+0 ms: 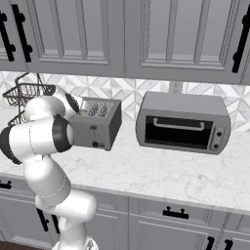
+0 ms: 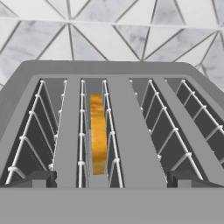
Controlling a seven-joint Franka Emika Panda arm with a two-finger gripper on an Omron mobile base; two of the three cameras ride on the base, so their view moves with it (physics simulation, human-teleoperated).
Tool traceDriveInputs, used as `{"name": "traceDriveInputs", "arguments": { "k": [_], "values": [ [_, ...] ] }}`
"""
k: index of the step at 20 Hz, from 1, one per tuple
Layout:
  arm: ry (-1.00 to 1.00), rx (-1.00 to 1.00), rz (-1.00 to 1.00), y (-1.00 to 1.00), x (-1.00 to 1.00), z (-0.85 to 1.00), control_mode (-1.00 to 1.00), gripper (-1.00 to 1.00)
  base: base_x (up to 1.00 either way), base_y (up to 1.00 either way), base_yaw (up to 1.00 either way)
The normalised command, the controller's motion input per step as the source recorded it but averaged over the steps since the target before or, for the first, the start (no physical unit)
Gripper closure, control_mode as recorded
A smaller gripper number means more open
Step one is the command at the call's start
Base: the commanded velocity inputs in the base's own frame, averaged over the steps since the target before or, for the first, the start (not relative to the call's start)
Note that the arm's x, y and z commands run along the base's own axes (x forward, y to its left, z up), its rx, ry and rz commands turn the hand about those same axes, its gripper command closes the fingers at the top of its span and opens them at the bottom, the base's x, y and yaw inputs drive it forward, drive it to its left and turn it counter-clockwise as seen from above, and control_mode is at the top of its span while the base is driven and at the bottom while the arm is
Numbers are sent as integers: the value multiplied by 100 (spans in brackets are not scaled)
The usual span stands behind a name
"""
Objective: Start the toaster. Once the lever pops up, take the bread to the plate on the dining counter.
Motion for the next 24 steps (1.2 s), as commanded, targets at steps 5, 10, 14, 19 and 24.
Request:
{"name": "traceDriveInputs", "arguments": {
  "k": [5, 10, 14, 19, 24],
  "values": [
    [0, 0, 0, 0, 0, 0, -100, -100, 0, 0, 0],
    [0, 0, 0, 0, 0, 0, -100, -100, 0, 0, 0],
    [0, 0, 0, 0, 0, 0, -100, -100, 0, 0, 0],
    [0, 0, 0, 0, 0, 0, -100, -100, 0, 0, 0],
    [0, 0, 0, 0, 0, 0, -100, -100, 0, 0, 0]
  ]
}}
